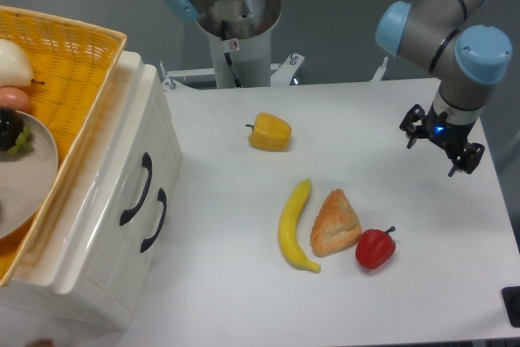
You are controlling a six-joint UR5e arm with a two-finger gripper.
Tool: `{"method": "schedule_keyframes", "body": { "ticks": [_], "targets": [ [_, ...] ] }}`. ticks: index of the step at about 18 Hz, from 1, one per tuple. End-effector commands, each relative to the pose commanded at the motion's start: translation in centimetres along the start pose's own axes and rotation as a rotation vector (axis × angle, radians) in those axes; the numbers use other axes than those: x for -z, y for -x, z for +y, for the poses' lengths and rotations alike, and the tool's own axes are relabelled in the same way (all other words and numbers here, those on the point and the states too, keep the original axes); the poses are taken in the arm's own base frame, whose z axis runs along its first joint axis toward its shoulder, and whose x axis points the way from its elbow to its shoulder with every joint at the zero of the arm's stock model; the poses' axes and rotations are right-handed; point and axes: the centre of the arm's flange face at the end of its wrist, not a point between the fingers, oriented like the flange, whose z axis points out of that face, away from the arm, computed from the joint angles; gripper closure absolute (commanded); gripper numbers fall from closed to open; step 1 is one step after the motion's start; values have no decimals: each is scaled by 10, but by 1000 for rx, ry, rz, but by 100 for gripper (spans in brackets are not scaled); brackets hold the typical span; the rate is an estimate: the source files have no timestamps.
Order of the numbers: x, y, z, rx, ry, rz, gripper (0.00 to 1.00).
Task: Slide the top white drawer open
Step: 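Move the gripper across the table toward the cabinet's upper drawer handle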
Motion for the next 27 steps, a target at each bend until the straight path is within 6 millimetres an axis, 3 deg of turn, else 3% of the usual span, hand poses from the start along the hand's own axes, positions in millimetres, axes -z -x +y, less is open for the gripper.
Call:
{"method": "schedule_keyframes", "body": {
  "ticks": [9,14,17,20,22,27],
  "targets": [
    [-6,-3,-11,0,-1,10,0],
    [-4,-14,-6,10,-13,17,0],
    [-18,-26,4,83,-95,54,0],
    [3,-37,11,201,-120,36,0],
    [5,-44,2,213,-110,65,0],
    [34,-69,-34,284,-98,138,0]
  ]
}}
